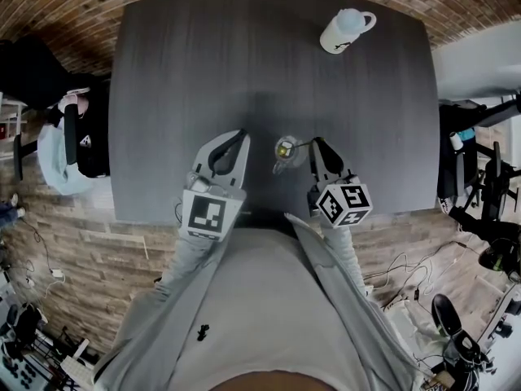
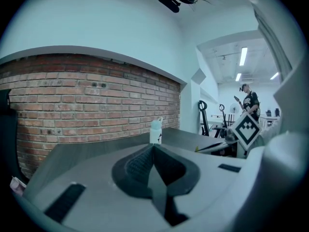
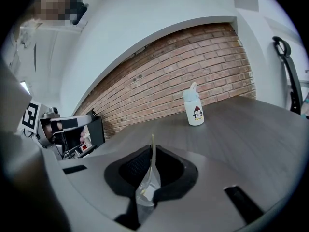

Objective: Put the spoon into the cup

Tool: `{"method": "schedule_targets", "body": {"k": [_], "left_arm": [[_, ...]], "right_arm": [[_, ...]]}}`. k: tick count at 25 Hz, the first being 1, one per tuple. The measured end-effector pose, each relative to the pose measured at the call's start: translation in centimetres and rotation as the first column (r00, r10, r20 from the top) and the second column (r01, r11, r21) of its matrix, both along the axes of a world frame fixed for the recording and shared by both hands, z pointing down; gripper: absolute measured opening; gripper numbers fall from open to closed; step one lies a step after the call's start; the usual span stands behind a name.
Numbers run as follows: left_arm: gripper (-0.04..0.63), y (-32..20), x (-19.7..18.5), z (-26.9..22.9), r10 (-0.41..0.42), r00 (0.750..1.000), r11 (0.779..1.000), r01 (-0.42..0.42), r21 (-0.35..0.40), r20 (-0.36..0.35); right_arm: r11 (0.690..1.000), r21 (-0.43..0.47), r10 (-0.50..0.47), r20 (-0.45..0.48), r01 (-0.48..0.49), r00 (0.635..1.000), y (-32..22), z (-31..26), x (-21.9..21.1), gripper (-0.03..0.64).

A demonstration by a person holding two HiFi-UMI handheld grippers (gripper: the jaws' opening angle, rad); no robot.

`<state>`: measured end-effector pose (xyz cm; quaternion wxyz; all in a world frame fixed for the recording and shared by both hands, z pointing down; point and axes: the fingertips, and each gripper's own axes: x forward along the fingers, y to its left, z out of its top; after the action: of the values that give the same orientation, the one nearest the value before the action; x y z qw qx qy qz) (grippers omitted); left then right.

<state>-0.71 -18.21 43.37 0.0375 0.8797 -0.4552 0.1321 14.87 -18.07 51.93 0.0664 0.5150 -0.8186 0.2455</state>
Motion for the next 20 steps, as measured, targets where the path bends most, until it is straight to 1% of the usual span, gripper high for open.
{"method": "schedule_targets", "body": {"k": [2,5,13,20], "left_arm": [[0.019,-0.1,0.0,-0.2,0.004,1.000,1.000,-0.004,0.005,-0.001],[0.018,-0.3,0.1,-0.4,0.012,1.000,1.000,-0.012,0.012,-0.003],[0.018,-0.1,0.6,-0.9,0.027,1.000,0.999,-0.027,0.025,-0.004],[0.018,-0.1,0.7,-1.6,0.023,1.000,0.999,-0.023,0.041,-0.007]], "right_arm": [[1.000,0.000,0.000,-0.003,0.000,1.000,-0.1,-0.1,0.0,0.030],[1.000,-0.004,-0.001,0.000,0.001,1.000,-0.3,-0.2,-0.1,0.085],[1.000,0.018,0.014,-0.010,-0.014,1.000,-0.2,-1.0,0.5,0.100],[0.996,0.087,0.033,-0.039,-0.030,0.999,-0.4,-3.6,1.5,0.109]]}}
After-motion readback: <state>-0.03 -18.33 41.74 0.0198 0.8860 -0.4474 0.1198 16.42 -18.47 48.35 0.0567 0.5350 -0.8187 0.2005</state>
